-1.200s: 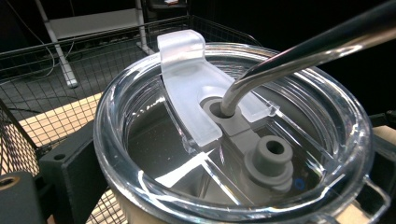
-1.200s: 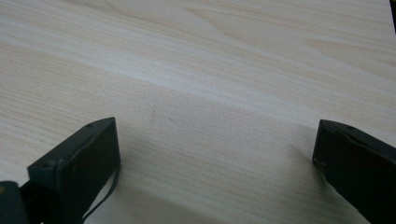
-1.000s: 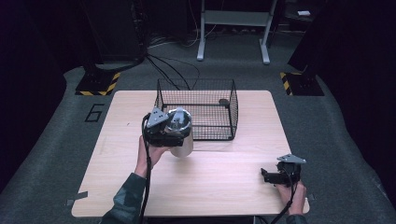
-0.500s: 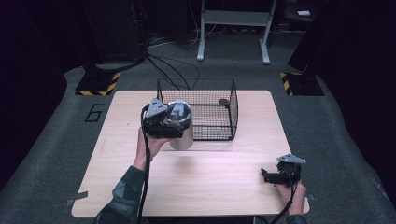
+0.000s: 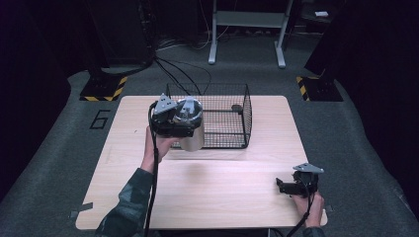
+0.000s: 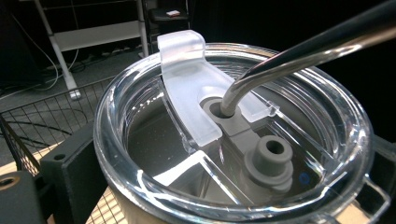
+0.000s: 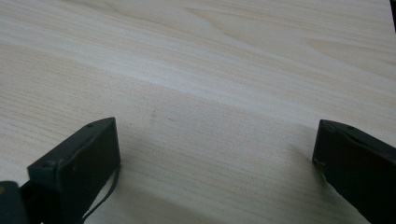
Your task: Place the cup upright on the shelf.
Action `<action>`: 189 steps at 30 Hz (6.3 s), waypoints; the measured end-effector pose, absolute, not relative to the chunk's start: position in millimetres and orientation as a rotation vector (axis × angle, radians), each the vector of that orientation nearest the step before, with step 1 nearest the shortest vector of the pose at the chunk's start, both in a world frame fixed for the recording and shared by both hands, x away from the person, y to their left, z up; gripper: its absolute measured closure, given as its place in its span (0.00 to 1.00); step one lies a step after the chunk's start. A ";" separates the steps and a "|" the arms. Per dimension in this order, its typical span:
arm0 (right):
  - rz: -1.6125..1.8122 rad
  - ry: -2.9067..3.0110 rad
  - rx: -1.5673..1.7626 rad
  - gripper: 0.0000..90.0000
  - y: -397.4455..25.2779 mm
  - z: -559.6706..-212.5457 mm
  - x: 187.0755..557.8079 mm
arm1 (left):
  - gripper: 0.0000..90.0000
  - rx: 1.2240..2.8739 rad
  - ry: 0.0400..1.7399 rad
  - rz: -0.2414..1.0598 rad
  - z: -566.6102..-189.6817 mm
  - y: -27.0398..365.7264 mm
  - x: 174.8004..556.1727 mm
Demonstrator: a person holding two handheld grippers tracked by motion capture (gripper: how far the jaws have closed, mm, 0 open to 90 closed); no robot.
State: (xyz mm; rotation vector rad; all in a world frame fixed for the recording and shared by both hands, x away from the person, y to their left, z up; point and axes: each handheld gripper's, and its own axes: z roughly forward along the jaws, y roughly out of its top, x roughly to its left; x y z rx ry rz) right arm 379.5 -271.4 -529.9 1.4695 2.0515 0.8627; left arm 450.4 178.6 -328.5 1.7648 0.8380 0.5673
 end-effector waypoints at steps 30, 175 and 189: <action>0.866 2.049 1.471 0.00 -271.4 -530.1 379.7 | 0.04 1.752 0.871 0.594 -310.1 177.4 489.5; 0.866 2.045 1.465 0.01 -270.8 -529.9 378.7 | 0.04 1.750 1.094 0.662 -421.1 130.8 563.9; 0.865 2.045 1.465 0.01 -270.8 -529.8 378.7 | 0.03 1.755 1.115 0.647 -418.4 133.2 560.5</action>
